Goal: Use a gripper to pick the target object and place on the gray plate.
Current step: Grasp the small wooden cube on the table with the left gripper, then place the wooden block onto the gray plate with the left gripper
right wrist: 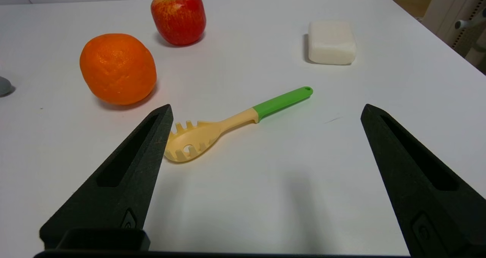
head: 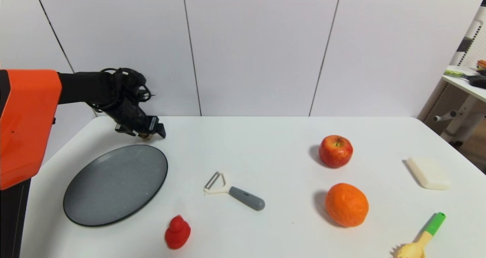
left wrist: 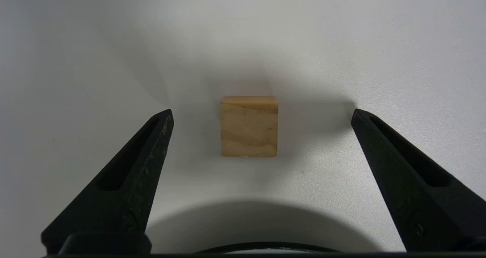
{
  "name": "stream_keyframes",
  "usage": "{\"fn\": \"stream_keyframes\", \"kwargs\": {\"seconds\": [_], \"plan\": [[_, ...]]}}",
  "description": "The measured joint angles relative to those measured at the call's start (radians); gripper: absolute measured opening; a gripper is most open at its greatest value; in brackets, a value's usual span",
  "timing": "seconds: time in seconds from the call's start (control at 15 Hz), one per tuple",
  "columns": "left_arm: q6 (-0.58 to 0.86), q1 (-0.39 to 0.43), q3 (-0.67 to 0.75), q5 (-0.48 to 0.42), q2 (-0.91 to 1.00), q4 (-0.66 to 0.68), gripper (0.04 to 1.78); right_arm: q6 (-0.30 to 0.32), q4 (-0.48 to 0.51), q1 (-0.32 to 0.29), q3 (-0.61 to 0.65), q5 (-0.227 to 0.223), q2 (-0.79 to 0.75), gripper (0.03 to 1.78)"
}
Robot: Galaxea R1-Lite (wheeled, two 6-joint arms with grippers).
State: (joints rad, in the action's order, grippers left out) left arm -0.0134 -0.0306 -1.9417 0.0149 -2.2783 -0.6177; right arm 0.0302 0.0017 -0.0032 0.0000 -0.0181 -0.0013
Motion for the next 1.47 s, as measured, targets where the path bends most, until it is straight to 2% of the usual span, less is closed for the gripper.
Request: {"fn": "stream_keyframes", "kwargs": {"seconds": [0.07, 0.27, 0.47, 0.6, 1.07, 1.33, 1.47], "plan": [[0.0, 0.0, 0.0, -0.001, 0.0, 0.0, 1.61, 0.0, 0.0, 0.0, 0.0, 0.0, 0.0, 1.71], [0.0, 0.001, 0.0, -0.001, -0.005, 0.005, 1.12, 0.0, 0.0, 0.0, 0.0, 0.0, 0.0, 1.71], [0.0, 0.016, -0.003, -0.001, -0.011, 0.006, 0.81, 0.0, 0.0, 0.0, 0.0, 0.0, 0.0, 1.71], [0.0, 0.023, -0.004, 0.0, -0.014, 0.007, 0.4, 0.0, 0.0, 0.0, 0.0, 0.0, 0.0, 1.71], [-0.02, 0.036, -0.001, -0.001, 0.032, 0.021, 0.41, 0.0, 0.0, 0.0, 0.0, 0.0, 0.0, 1.71], [-0.022, 0.02, 0.044, -0.001, 0.214, -0.063, 0.41, 0.0, 0.0, 0.0, 0.0, 0.0, 0.0, 1.71], [-0.022, 0.003, 0.134, -0.001, 0.327, -0.136, 0.41, 0.0, 0.0, 0.0, 0.0, 0.0, 0.0, 1.71]]}}
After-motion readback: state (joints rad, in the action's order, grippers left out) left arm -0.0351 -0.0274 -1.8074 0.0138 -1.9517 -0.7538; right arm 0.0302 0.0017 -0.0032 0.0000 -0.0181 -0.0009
